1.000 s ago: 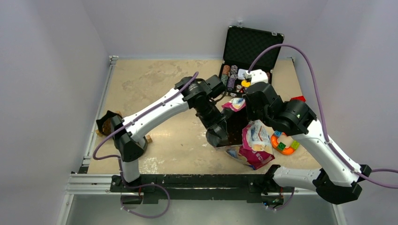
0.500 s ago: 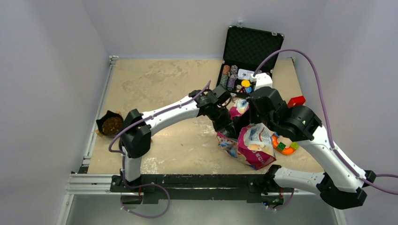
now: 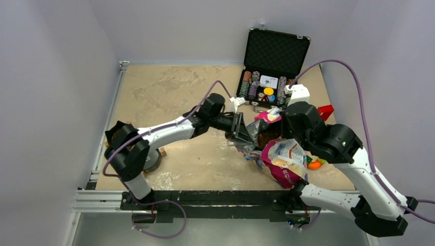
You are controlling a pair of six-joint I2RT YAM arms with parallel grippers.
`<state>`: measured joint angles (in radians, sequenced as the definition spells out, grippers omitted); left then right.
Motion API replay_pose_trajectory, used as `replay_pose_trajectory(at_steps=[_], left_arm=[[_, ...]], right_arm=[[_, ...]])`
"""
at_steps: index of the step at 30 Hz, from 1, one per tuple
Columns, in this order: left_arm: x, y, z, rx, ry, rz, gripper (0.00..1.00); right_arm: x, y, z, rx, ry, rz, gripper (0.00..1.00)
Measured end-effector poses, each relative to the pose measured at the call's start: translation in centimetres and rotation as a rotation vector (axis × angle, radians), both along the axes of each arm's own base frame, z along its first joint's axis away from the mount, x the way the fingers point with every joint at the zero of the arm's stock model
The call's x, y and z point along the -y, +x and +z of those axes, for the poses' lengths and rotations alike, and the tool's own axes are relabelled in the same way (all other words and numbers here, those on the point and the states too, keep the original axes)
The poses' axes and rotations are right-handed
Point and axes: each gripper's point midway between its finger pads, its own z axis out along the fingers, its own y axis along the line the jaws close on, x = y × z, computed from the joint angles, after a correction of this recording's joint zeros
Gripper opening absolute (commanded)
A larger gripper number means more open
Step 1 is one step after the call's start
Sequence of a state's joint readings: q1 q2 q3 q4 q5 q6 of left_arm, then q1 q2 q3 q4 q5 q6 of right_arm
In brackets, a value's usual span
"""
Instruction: Serve the pet food
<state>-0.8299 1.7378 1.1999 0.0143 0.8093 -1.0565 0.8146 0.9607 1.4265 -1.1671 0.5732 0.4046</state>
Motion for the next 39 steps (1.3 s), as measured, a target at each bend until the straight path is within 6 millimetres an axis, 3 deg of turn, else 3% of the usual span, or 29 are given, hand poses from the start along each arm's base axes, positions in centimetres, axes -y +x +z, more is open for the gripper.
replay_pose_trajectory(at_steps=[4, 17, 25, 32, 36, 39], left_arm=[[-3.2, 0.3, 1.5, 0.042, -0.107, 0.021, 0.0], [-7.5, -0.8, 3.1, 0.045, -0.213, 0.061, 0.0], [-6.0, 0.4, 4.1, 0.005, -0.296, 0.058, 0.0], [-6.6, -0.3, 4.8, -0.012, -0.344, 0.058, 0.0], [-7.8, -1.3, 3.6, -0.052, -0.289, 0.076, 0.0], [-7.3, -0.9, 4.2, -0.048, -0.288, 0.066, 0.0]], right_arm=[[0.0, -0.3, 0.0, 0.031, 0.025, 0.031, 0.0], [-0.1, -0.4, 0.0, 0.072, 0.034, 0.074, 0.0], [-0.4, -0.1, -0.2, 0.067, 0.025, 0.076, 0.0], [-0.5, 0.0, -0.1, 0.069, 0.025, 0.077, 0.0], [-0.5, 0.0, -0.1, 0.069, 0.028, 0.075, 0.0], [-0.6, 0.0, -0.2, 0.066, 0.028, 0.075, 0.0]])
